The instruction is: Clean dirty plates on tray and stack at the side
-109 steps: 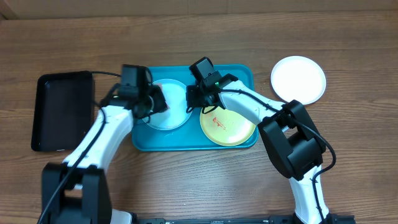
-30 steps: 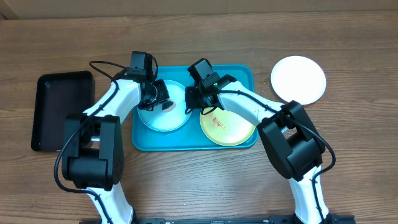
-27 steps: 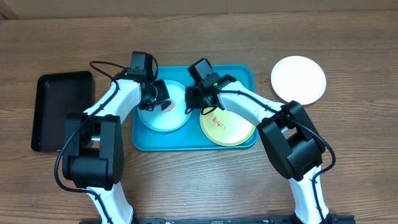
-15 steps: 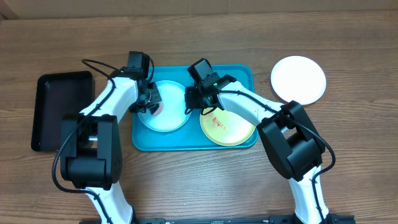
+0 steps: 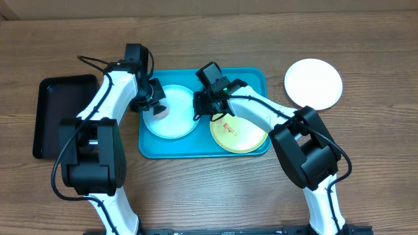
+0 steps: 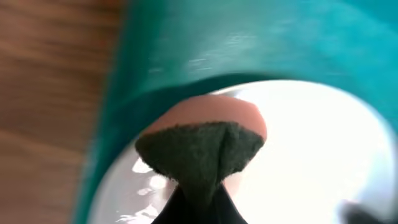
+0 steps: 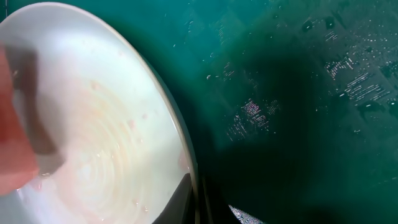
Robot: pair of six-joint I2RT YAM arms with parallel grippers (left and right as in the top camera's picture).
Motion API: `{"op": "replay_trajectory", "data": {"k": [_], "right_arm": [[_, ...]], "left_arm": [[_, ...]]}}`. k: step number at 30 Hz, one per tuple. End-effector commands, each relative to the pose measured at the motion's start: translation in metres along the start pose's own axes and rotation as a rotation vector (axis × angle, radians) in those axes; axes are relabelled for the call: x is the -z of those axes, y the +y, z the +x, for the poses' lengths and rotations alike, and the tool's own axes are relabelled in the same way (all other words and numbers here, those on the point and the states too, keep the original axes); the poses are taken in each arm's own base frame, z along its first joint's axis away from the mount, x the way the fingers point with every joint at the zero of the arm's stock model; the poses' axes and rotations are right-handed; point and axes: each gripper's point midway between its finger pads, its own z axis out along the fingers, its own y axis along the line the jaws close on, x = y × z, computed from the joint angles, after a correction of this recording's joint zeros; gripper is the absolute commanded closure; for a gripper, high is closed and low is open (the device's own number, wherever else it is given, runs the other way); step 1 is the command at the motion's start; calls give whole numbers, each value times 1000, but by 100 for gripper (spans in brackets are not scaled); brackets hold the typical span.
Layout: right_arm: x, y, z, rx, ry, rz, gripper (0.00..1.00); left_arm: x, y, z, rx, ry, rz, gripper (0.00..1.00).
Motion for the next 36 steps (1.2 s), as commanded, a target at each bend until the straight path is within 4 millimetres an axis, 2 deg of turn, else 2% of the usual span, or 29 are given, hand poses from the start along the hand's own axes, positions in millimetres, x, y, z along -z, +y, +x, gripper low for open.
{"op": "replay_trajectory", "data": {"k": [1, 7, 9, 12, 14, 15, 18, 21, 25, 28, 29, 30, 31, 36], "right_arm": [[0, -6, 2, 0, 2, 23, 96], [0, -6, 2, 0, 2, 23, 96], [0, -6, 2, 0, 2, 23, 96], [0, -6, 2, 0, 2, 23, 96], [0, -6, 2, 0, 1, 23, 96], [0, -5, 2, 1, -1, 22, 96], [0, -5, 1, 2, -5, 20, 96], [0, -4, 0, 3, -9, 18, 96], [1, -5, -5, 21, -29, 25, 96], [7, 0, -10, 33, -48, 14, 96], [12, 4, -14, 51, -60, 7, 96], [25, 15, -23, 103, -91, -11, 96], [35, 21, -29, 140, -118, -16, 96], [96, 33, -65, 238, -326, 148, 96]], "left_arm": [[-18, -28, 21, -14, 96, 126, 96], [-44, -18, 39, -56, 172, 75, 96], [-47, -1, 40, -61, 172, -6, 95], [-39, 39, 36, -23, 144, -203, 95], [-25, 66, 31, 12, 121, -343, 96], [-10, 83, 25, 32, 94, -438, 96], [19, 99, 14, 69, 39, -542, 96], [43, 92, 3, 87, -5, -518, 96], [76, 67, -11, 110, -76, -384, 96], [107, 61, -21, 142, -152, -299, 96], [116, 62, -23, 157, -170, -276, 96], [130, 69, -26, 190, -192, -239, 96], [135, 74, -28, 204, -196, -222, 96], [142, 112, -30, 333, -152, -151, 96]]}}
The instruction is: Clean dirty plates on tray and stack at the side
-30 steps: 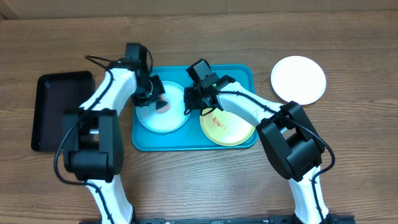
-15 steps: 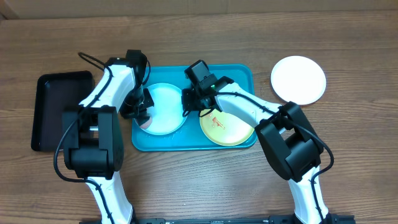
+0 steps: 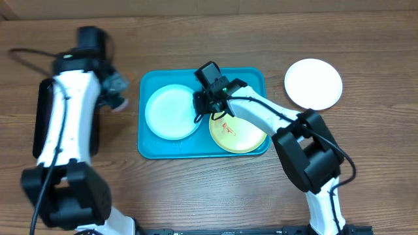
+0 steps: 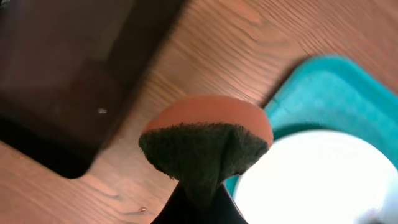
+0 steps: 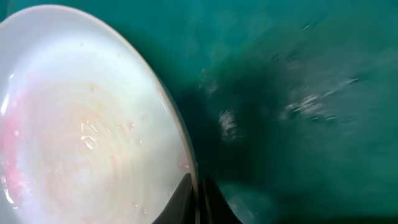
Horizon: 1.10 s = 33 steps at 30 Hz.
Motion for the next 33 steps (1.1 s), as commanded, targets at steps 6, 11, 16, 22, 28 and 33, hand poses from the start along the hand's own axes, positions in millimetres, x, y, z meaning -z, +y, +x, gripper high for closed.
{"op": "replay_trajectory", "data": {"k": [6, 11, 16, 22, 28, 33], "right_arm": [[168, 22, -93, 376, -521, 509, 96], [229, 39, -97, 594, -633, 886, 96], [258, 73, -96, 828, -634, 1072, 96], [272, 101, -99, 1010, -624, 1138, 96], [280, 98, -104, 999, -629, 1178, 96], [276, 68, -111, 728, -711, 1105, 96]], "left_arm": [[-19, 66, -13, 253, 114, 86, 96], [-19, 84, -17, 340, 143, 142, 96], [-20, 89, -19, 361, 143, 149, 96], [-20, 89, -19, 360, 143, 149, 96], [-20, 88, -20, 360, 142, 153, 96], [-20, 88, -20, 360, 141, 153, 96]]}}
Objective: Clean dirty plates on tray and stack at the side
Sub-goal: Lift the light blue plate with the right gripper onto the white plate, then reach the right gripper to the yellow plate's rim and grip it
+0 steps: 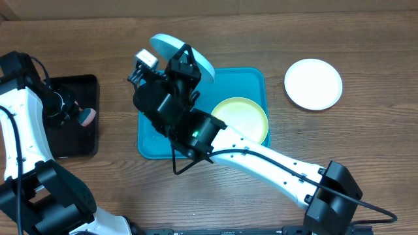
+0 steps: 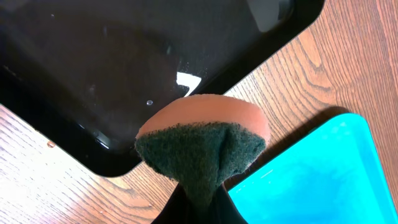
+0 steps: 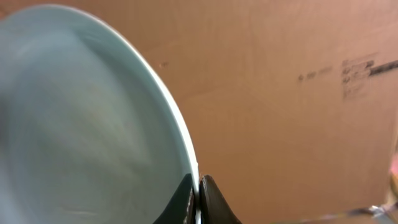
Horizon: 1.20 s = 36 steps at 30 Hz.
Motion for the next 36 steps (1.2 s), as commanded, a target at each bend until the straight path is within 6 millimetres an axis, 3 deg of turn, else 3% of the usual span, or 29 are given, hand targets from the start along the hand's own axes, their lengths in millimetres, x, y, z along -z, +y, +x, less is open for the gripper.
{"op": "replay_trajectory", "data": {"k": [1, 3, 5, 8, 10, 14, 16, 19, 25, 28, 32, 33, 35, 36], "right_arm": [[-27, -10, 35, -315, 109, 28, 96], [-47, 18, 62, -481, 171, -93, 96], [-63, 64, 92, -637, 277, -368, 96], [-79, 95, 130, -959, 492, -649, 96], [-94, 95, 152, -1194, 620, -762, 96], [-122, 72, 194, -1466, 730, -913, 96], [-134, 58, 235, -1536, 805, -878, 96], [-144, 39, 325, -1587, 998, -677, 96], [-135, 34, 428, -1672, 1201, -493, 96], [-135, 37, 456, -1707, 1223, -445, 96], [-132, 50, 472, -1701, 1232, -437, 95], [-131, 55, 474, -1701, 1233, -438, 90], [-129, 62, 477, -1700, 1236, -439, 58], [-128, 65, 477, -1699, 1238, -442, 48]], "left_arm": [[-1, -3, 1, -4, 5, 12, 96], [0, -3, 1, -4, 3, 14, 96], [-1, -3, 1, -5, 3, 14, 96], [-1, -3, 1, -5, 3, 14, 96], [-1, -3, 0, -5, 1, 15, 96], [-2, -3, 1, -5, 3, 14, 96], [-3, -3, 1, -5, 3, 14, 96], [-3, -3, 1, -6, 1, 15, 96], [-4, -10, 3, -27, -1, 22, 96], [-4, -15, 6, -41, 1, 24, 96], [-5, -19, 9, -63, 2, 24, 96], [-5, -19, 10, -70, 2, 24, 96], [-5, -20, 10, -76, 3, 25, 96], [-5, -20, 10, -76, 3, 25, 96]]}}
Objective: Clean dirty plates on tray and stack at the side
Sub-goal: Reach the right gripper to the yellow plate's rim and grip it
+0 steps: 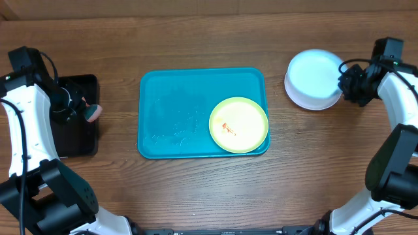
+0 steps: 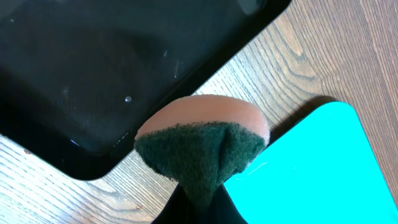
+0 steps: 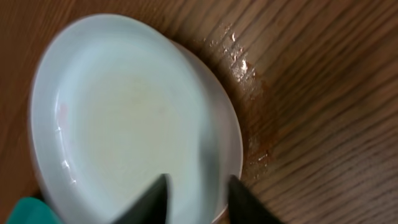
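A yellow plate (image 1: 238, 125) with a red smear lies at the right end of the teal tray (image 1: 196, 74). On the table at the right, a light blue plate (image 1: 316, 70) (image 3: 124, 118) rests on a white plate (image 1: 312, 100) (image 3: 231, 143). My right gripper (image 1: 348, 85) (image 3: 196, 200) hovers open over their right rim, its jaws spread and holding nothing. My left gripper (image 1: 83, 112) (image 2: 198, 208) is shut on an orange and green sponge (image 2: 200, 142) beside the black tray's right edge.
A black tray (image 1: 65, 134) (image 2: 93, 68) sits on the wooden table at the far left. The teal tray's left half is wet. A wet patch marks the wood beside the stacked plates (image 3: 255, 118).
The light blue plate, held high over the teal tray's back left by my right gripper, now lies on the white plate at the right. That gripper has opened. The left arm barely moved.
First the sponge was on the light blue plate in the teal tray, with my right gripper shut on the rim. Then the sponge was off toward the black tray. Then the plate was raised. Now it sits on the white plate, released.
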Robot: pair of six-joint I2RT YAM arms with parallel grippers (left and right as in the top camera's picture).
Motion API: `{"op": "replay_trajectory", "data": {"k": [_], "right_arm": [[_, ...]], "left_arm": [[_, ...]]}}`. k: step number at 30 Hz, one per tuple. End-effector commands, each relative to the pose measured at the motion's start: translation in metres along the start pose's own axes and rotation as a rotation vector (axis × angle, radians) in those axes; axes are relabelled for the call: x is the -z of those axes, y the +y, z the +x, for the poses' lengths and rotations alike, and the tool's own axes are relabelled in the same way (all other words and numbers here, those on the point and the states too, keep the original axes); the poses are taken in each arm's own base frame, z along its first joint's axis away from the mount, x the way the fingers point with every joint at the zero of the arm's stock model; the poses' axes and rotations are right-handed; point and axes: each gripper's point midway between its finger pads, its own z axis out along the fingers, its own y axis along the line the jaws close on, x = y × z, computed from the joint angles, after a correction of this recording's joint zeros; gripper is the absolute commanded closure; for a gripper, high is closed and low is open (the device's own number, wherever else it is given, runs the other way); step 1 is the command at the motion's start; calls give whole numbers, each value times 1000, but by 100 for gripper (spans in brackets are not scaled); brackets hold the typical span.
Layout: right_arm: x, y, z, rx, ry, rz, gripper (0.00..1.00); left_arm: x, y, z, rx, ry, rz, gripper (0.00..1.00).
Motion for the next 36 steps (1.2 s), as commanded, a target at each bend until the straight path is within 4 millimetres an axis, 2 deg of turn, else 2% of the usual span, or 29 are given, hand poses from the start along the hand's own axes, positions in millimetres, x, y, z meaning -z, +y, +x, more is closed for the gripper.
{"op": "replay_trajectory", "data": {"k": [1, 4, 6, 11, 12, 15, 16, 19, 22, 25, 29, 32, 36], "right_arm": [[-7, 0, 11, 10, 25, -8, 44], [-7, 10, 20, 33, 65, -55, 37], [2, 35, 30, 126, 118, -183, 37], [52, 90, 54, 295, 139, -391, 37], [64, 103, 66, 368, 128, -421, 36], [83, 131, 108, 638, 124, -469, 30], [82, 141, 137, 813, 132, -456, 23], [61, 143, 165, 1003, 105, -326, 18], [32, 139, 178, 1106, 60, -152, 18], [9, 135, 191, 1159, 76, -69, 13], [-16, 132, 205, 1173, 135, -57, 12], [-35, 128, 209, 1172, 166, -43, 18], [-51, 128, 227, 1242, 246, -106, 29]], "left_arm": [[-2, -1, 3, -23, 8, 2, 96], [-2, -1, 3, -26, 8, 2, 96], [-2, -2, 3, -28, 8, 3, 96], [-2, -2, 3, -35, 7, 3, 96], [-2, -2, 3, -36, 5, 4, 96], [-2, -3, 2, -37, 4, 5, 96], [-2, -3, 2, -36, 4, 5, 96], [-2, -3, 3, -36, 5, 6, 96], [-2, -3, 3, -36, 7, 7, 96], [-2, -3, 3, -36, 7, 7, 96], [-2, -3, 3, -36, 6, 7, 96], [-2, -3, 3, -36, 5, 7, 96], [-2, -3, 3, -36, 6, 7, 96]]}}
